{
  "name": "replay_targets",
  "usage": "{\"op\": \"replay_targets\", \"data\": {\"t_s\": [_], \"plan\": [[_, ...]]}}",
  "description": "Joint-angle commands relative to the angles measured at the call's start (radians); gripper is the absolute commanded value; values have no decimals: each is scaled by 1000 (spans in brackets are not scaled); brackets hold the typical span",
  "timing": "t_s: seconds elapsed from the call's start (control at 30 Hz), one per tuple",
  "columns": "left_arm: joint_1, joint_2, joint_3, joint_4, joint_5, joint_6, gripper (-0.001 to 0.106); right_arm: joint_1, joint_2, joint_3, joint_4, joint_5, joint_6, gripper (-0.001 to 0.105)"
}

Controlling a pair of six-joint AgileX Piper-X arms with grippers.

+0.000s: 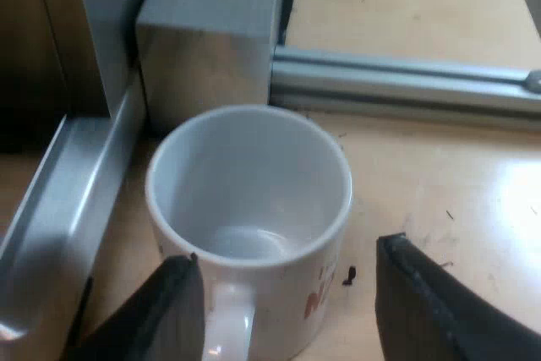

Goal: Remove mug from coffee machine

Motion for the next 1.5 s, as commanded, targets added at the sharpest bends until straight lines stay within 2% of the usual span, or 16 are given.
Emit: {"op": "replay_targets", "data": {"t_s": [0.03, 0.3, 0.47, 0.57, 0.73, 0.9, 1.0, 1.1, 1.17, 1.23, 1.27, 1.37, 1.43, 1.5], "plan": [[8, -5, -41, 16, -72, -1, 80, -3, -41, -80, 333, -11, -4, 48], [8, -5, -145, 233, -81, -1, 80, -3, -101, -302, 704, -28, -4, 48], [8, -5, -210, 343, -97, -1, 80, -3, -105, -433, 909, -151, 0, 48], [8, -5, -244, 398, -129, -1, 80, -3, -105, -492, 1002, -253, 19, 48], [8, -5, -308, 469, -164, -12, 80, -3, -99, -571, 1082, -264, 73, 48], [14, -5, -385, 553, -199, -33, 80, -3, -45, -659, 1152, -281, 94, 49], [52, 3, -432, 599, -192, -40, 80, -3, 18, -718, 1174, -293, 109, 49], [130, 8, -478, 639, -173, -40, 80, -3, 84, -773, 1173, -293, 124, 49], [220, 19, -501, 655, -153, -40, 80, -3, 106, -791, 1173, -293, 129, 49], [267, 24, -506, 661, -129, -40, 80, -3, 136, -811, 1173, -293, 130, 49], [329, 24, -506, 661, -112, -40, 80, -3, 146, -819, 1173, -293, 131, 49], [366, 24, -506, 661, -112, -40, 80, -3, 173, -843, 1173, -293, 135, 49], [408, 24, -506, 661, -115, -42, 80, -20, 267, -913, 1157, -281, 154, 49], [436, 24, -506, 661, -115, -49, 80, -56, 286, -912, 1153, -281, 154, 49]]}}
